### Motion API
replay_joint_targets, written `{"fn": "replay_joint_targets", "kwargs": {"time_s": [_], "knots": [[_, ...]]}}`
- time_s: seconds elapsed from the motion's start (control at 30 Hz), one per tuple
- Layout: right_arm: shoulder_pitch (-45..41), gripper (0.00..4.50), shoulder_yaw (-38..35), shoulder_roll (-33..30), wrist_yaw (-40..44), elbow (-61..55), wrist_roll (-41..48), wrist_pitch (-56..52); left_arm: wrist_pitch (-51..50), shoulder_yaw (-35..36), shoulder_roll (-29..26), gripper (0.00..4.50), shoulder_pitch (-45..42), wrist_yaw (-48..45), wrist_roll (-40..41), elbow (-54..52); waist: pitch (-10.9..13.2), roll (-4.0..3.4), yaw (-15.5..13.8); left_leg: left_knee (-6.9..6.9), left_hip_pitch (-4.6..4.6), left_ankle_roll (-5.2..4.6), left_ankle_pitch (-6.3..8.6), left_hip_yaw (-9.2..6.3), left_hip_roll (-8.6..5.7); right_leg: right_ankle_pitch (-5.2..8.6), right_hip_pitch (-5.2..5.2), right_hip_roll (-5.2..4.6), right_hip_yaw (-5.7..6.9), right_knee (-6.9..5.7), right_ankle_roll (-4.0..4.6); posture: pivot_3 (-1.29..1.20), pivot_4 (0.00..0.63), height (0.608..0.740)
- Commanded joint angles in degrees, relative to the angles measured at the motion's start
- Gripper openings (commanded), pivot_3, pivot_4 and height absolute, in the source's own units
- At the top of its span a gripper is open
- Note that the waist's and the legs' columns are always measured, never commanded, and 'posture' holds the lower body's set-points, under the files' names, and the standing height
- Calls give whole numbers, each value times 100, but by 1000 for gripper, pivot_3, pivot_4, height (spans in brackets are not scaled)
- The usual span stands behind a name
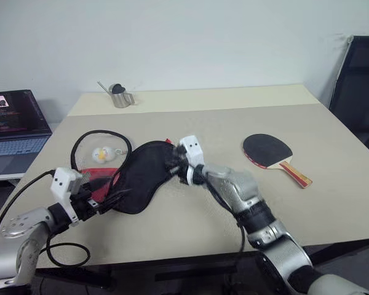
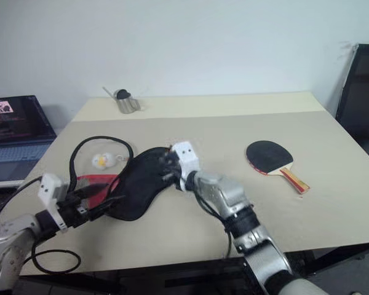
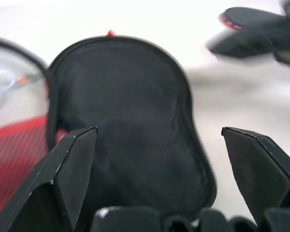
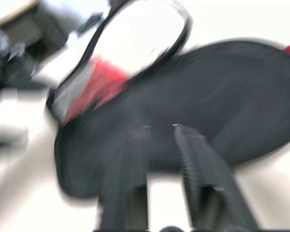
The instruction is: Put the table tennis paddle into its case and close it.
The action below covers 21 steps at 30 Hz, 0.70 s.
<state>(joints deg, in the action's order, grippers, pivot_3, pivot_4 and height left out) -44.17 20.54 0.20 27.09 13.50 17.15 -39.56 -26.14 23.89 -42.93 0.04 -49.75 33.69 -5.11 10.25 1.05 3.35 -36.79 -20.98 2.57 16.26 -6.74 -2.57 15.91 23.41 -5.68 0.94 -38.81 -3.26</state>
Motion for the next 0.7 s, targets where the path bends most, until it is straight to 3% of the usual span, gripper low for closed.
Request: {"fn": "replay_joint_targets", "kwargs": {"time_s": [0.03,0.1,0.3,0.47,0.7], "knots": [[5,2326,348,-40,394,-366,-288,434,-6,305,-13,4500,-41,130,128,-177,1,2,-7,-3,1,0,0,4,3,-1,1,5,1,-3,1,0,150,740],[16,3009,457,-26,480,-257,-450,619,-16,374,-34,4500,-71,180,136,-92,1,2,-3,-4,8,0,0,15,15,-7,2,20,-1,-4,11,0,150,740],[-123,3009,737,185,423,350,-1119,1283,-21,538,-70,4500,-181,253,135,142,1,3,-3,-4,11,6,2,29,23,-19,12,59,-9,-4,31,0,150,740],[-367,3009,121,795,-48,1191,-1017,478,12,621,-142,4500,-274,251,111,350,0,7,-7,-4,11,11,3,33,27,-23,16,61,-17,-5,37,0,150,740],[-494,3009,-212,1091,-186,1479,-903,13,10,610,-255,4500,-339,151,61,494,-5,16,-31,-6,10,19,9,32,29,-23,17,58,-18,1,37,0,150,740]]}}
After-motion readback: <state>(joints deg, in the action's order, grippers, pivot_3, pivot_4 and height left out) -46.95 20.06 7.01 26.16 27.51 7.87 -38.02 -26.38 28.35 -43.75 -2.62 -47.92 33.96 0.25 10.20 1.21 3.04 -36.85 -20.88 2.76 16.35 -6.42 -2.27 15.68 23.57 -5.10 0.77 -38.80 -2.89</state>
